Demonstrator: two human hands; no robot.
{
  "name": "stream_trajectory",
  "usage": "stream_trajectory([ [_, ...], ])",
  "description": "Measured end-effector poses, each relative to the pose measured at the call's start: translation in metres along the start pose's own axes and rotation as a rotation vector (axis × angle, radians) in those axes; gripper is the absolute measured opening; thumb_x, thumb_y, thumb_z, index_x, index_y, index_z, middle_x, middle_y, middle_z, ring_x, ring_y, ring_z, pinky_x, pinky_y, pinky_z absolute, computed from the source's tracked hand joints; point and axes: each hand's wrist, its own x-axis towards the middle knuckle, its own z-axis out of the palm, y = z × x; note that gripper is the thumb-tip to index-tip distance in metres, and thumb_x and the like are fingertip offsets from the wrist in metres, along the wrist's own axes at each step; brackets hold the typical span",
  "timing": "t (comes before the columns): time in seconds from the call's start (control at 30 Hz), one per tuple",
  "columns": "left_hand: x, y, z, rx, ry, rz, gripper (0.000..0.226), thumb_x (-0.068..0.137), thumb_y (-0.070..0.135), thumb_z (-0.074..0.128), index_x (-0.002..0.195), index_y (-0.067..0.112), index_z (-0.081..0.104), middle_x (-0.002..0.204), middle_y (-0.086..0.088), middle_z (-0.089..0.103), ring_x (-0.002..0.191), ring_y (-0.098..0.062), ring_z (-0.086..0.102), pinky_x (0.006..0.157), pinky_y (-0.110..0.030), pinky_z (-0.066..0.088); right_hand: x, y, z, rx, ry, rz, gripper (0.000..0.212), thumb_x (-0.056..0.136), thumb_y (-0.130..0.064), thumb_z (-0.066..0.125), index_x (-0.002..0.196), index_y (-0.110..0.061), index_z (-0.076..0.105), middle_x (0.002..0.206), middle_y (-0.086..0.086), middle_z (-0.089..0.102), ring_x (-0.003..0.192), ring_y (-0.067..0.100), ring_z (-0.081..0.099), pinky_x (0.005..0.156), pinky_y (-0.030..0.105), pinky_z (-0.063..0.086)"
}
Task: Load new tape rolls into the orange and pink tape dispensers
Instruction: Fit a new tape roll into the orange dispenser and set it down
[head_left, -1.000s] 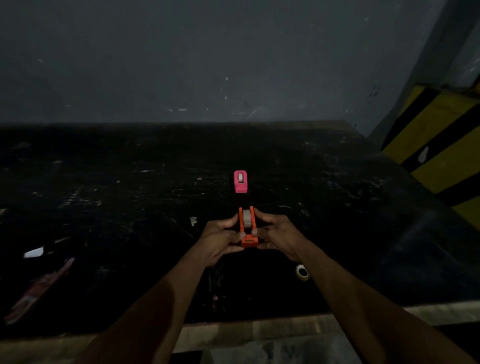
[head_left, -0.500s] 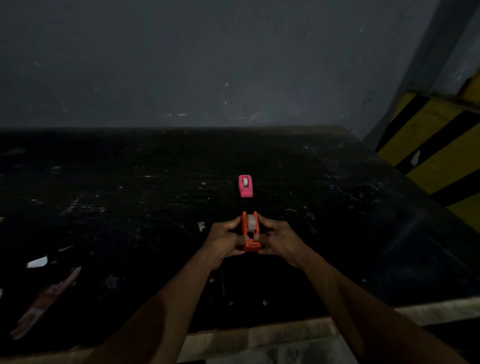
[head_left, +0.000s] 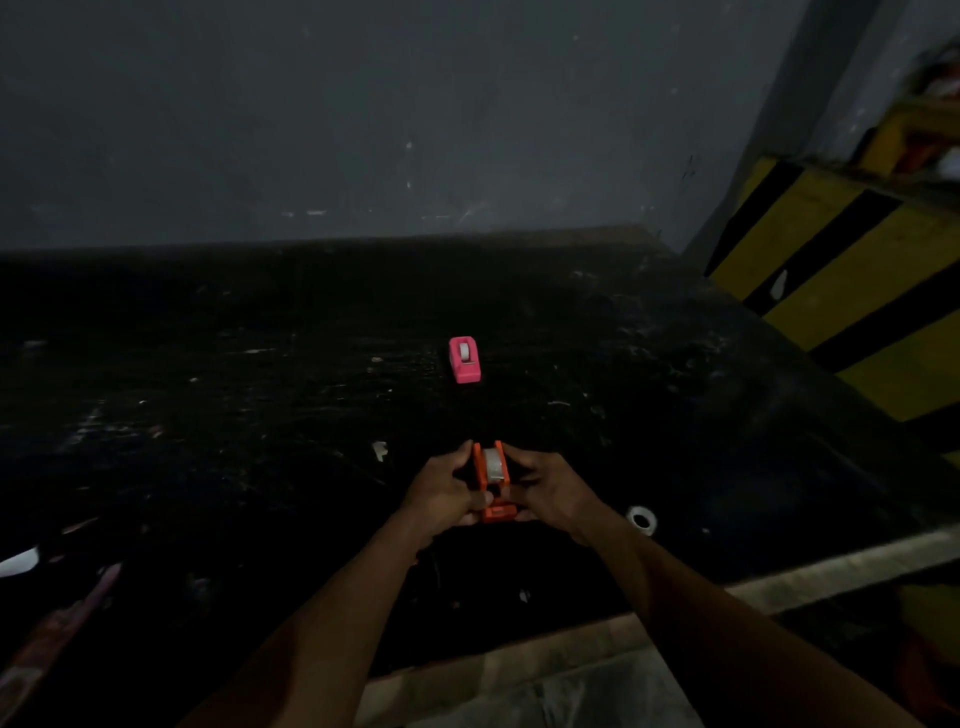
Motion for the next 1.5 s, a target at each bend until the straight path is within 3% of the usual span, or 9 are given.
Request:
stream_trajectory([
  [0.1, 0.010, 0.009, 0.007, -0.035, 0.000, 0.001, 0.082, 0.082, -0.002, 0.068, 0.149, 0.029, 0.031, 0.131, -0.013, 0.060, 0.112, -0.021, 0.062, 0.075, -0.028, 0.058, 0.010, 0.001, -0.017, -0.022, -0.045, -0.002, 0.057, 0.091, 0.002, 0.054, 0.141, -0.025, 0.044, 0.110, 0.004, 0.062, 0.086, 0.010, 0.063, 0.062, 0.020, 0.057],
  [0.2, 0.023, 0.023, 0.016, -0.032, 0.019, 0.022, 0.077, 0.083, -0.006, 0.065, 0.147, 0.023, 0.036, 0.128, -0.017, 0.062, 0.104, -0.020, 0.063, 0.073, -0.026, 0.057, 0.024, -0.001, -0.037, -0.039, -0.068, 0.020, 0.060, 0.091, 0.003, 0.055, 0.142, -0.024, 0.041, 0.110, 0.003, 0.062, 0.080, 0.004, 0.062, 0.050, 0.013, 0.051],
  [0.3, 0.035, 0.043, 0.025, 0.015, 0.020, 0.030, 0.079, 0.082, -0.006, 0.066, 0.148, 0.023, 0.035, 0.126, -0.016, 0.063, 0.111, -0.024, 0.064, 0.077, -0.029, 0.059, 0.034, -0.005, -0.060, -0.049, -0.070, 0.027, 0.061, 0.091, 0.002, 0.055, 0.143, -0.025, 0.039, 0.114, 0.006, 0.063, 0.083, 0.008, 0.063, 0.056, 0.017, 0.054],
  [0.47, 0.055, 0.070, 0.047, 0.069, 0.025, 0.050, 0.078, 0.082, -0.006, 0.065, 0.149, 0.022, 0.034, 0.124, -0.013, 0.065, 0.113, -0.025, 0.064, 0.081, -0.031, 0.058, 0.054, -0.003, -0.094, -0.081, -0.032, 0.003, 0.061, 0.088, 0.003, 0.059, 0.140, -0.024, 0.046, 0.118, 0.007, 0.067, 0.099, 0.021, 0.068, 0.086, 0.041, 0.058],
  [0.8, 0.114, 0.107, 0.034, 0.287, 0.005, 0.068, 0.085, 0.079, -0.005, 0.068, 0.150, 0.017, 0.028, 0.127, -0.014, 0.061, 0.107, -0.022, 0.064, 0.077, -0.031, 0.060, 0.114, -0.009, -0.112, -0.093, 0.035, 0.013, 0.052, 0.087, -0.003, 0.061, 0.134, -0.025, 0.053, 0.113, 0.006, 0.069, 0.097, 0.019, 0.068, 0.085, 0.039, 0.059],
  [0.97, 0.166, 0.123, 0.015, 0.310, 0.002, 0.076, 0.060, 0.078, -0.007, 0.067, 0.132, 0.011, 0.051, 0.113, -0.013, 0.067, 0.102, -0.024, 0.067, 0.085, -0.040, 0.060, 0.161, -0.023, -0.117, -0.156, 0.100, 0.000, 0.044, 0.088, -0.006, 0.060, 0.126, -0.026, 0.060, 0.115, -0.002, 0.069, 0.105, 0.014, 0.065, 0.098, 0.039, 0.052],
  [1.13, 0.219, 0.132, 0.004, 0.336, 0.033, 0.063, 0.079, 0.080, -0.005, 0.067, 0.148, 0.017, 0.033, 0.123, -0.010, 0.062, 0.101, -0.019, 0.064, 0.070, -0.025, 0.058, 0.208, -0.030, -0.119, -0.169, 0.169, -0.002, 0.040, 0.086, -0.010, 0.063, 0.122, -0.026, 0.064, 0.115, -0.003, 0.071, 0.099, 0.006, 0.063, 0.089, 0.021, 0.048],
  [1.23, 0.249, 0.131, -0.002, 0.394, 0.051, 0.053, 0.080, 0.079, -0.002, 0.069, 0.147, 0.018, 0.033, 0.122, -0.011, 0.061, 0.105, -0.024, 0.065, 0.085, -0.035, 0.059, 0.234, -0.031, -0.120, -0.142, 0.151, 0.039, 0.041, 0.080, -0.014, 0.071, 0.118, -0.027, 0.066, 0.110, -0.003, 0.072, 0.096, 0.006, 0.066, 0.090, 0.024, 0.051],
  [1.5, 0.319, 0.132, -0.012, 0.517, 0.085, 0.059, 0.078, 0.076, 0.000, 0.069, 0.144, 0.021, 0.038, 0.119, -0.015, 0.065, 0.107, -0.029, 0.066, 0.092, -0.042, 0.057, 0.297, -0.022, -0.125, -0.100, 0.181, 0.114, 0.037, 0.077, -0.018, 0.075, 0.111, -0.029, 0.069, 0.106, -0.002, 0.073, 0.094, 0.011, 0.069, 0.090, 0.032, 0.056],
])
